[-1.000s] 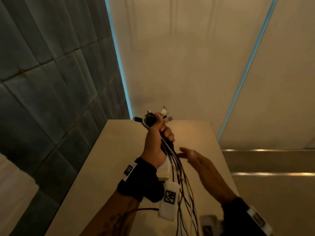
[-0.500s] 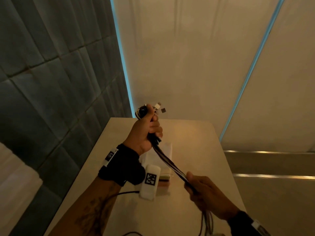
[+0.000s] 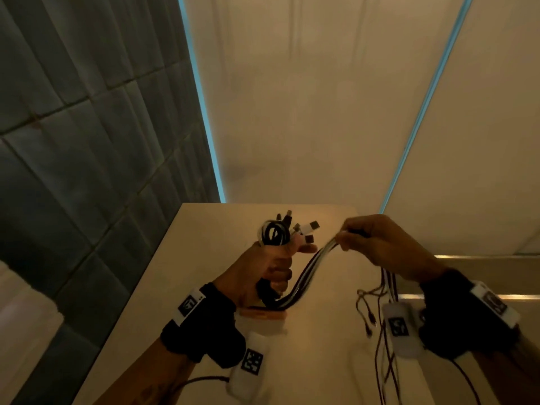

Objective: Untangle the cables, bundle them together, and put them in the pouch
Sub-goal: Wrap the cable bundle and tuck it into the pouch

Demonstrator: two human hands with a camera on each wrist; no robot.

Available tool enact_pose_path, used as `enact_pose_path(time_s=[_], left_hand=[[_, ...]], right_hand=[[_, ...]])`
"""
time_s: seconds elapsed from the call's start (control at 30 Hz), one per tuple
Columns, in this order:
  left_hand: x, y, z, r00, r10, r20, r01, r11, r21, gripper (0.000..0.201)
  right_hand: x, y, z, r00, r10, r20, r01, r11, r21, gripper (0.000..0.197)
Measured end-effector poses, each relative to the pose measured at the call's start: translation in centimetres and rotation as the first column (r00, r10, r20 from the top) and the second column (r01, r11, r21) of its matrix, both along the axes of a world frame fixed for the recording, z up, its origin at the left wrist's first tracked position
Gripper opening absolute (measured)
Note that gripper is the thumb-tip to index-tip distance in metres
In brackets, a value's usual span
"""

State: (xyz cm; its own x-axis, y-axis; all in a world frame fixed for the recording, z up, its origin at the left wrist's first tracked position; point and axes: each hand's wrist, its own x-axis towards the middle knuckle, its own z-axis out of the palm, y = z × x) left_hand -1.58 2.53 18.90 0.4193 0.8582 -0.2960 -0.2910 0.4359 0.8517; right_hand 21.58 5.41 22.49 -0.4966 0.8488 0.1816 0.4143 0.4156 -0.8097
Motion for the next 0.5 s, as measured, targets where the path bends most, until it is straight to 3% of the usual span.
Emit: enact_pose_path(time_s=[0.17,0.27,0.4,0.5], left_hand=[[0.4,-1.0,0.7,0.976,-0.129,-0.177,0.151,0.982,0.114,0.047],[0.4,-1.3,1.2,0.952,-0.148,-0.269,0.201,0.963,0.18,0.028],[0.6,-1.1,0.9,0.942,-0.08,-0.326,0.158,0.963,0.22,0.009],[0.7,-0.7,0.4,0.96,-0.043,-0.278,0.099,0.976,0.192,0.02]], right_hand=[[-2.3,1.7,0.3,0.998,0.025,0.054,-0.032,0.99,0.135,0.019],[-3.2,2.1,0.3,0.994,0.02,0.104,-0.04,0.979,0.199,0.018],[-3.5,2.7,0.4,0.987,0.051,0.152,-0.079,0.979,0.189,0.018],[-3.5,3.1,0.5,0.98,0.076,0.182,-0.111,0.974,0.195,0.02]])
